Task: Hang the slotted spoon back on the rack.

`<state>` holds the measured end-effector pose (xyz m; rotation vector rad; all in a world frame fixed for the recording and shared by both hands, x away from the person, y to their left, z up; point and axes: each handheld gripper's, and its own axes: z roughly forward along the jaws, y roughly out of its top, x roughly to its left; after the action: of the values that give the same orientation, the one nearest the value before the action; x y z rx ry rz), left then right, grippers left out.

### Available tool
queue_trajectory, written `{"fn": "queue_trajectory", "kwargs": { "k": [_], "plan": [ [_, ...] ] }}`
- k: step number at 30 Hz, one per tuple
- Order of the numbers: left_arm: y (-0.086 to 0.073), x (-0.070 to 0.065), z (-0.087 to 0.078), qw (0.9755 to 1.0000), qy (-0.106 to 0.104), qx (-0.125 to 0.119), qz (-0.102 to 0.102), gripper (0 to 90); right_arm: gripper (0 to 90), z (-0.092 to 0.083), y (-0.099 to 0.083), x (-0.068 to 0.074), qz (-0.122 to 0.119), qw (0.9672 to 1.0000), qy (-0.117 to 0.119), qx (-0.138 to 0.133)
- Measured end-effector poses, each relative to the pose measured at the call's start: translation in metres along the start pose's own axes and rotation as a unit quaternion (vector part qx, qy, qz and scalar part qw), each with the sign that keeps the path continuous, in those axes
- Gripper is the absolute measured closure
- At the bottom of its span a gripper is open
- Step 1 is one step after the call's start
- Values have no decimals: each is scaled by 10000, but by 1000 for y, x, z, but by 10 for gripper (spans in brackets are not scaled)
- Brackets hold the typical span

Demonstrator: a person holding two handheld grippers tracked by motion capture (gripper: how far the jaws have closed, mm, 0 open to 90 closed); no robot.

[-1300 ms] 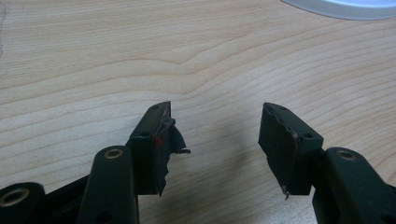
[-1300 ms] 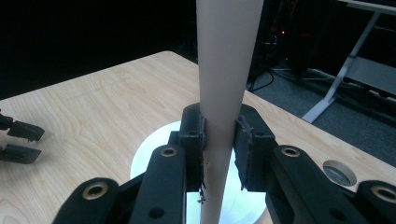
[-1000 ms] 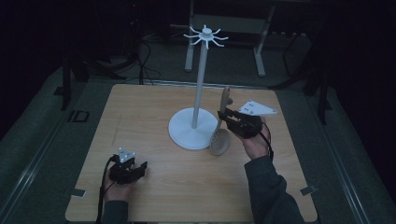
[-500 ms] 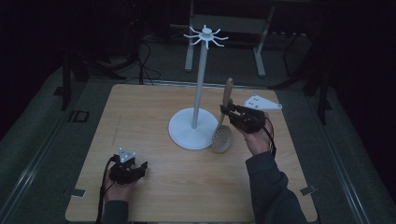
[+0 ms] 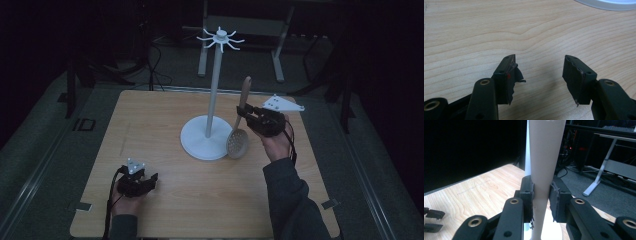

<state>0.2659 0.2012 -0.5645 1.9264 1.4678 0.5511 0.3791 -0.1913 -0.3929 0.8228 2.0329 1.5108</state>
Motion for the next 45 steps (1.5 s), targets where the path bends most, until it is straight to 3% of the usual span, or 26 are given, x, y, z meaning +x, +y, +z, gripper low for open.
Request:
{"fn": "queue_trajectory", "kwargs": {
  "k": [19, 35, 45],
  "plan": [
    [0, 1, -1, 10000, 4, 0, 1, 448, 743, 0, 20, -8, 66, 9998, -103, -179],
    [0, 1, -1, 10000, 5, 1, 7, 448, 743, 3, 37, -14, 153, 9997, -78, -173],
    [0, 2, -1, 10000, 6, -8, -10, 448, 743, 9, 49, -12, 72, 9999, -47, -121]
  ]
}}
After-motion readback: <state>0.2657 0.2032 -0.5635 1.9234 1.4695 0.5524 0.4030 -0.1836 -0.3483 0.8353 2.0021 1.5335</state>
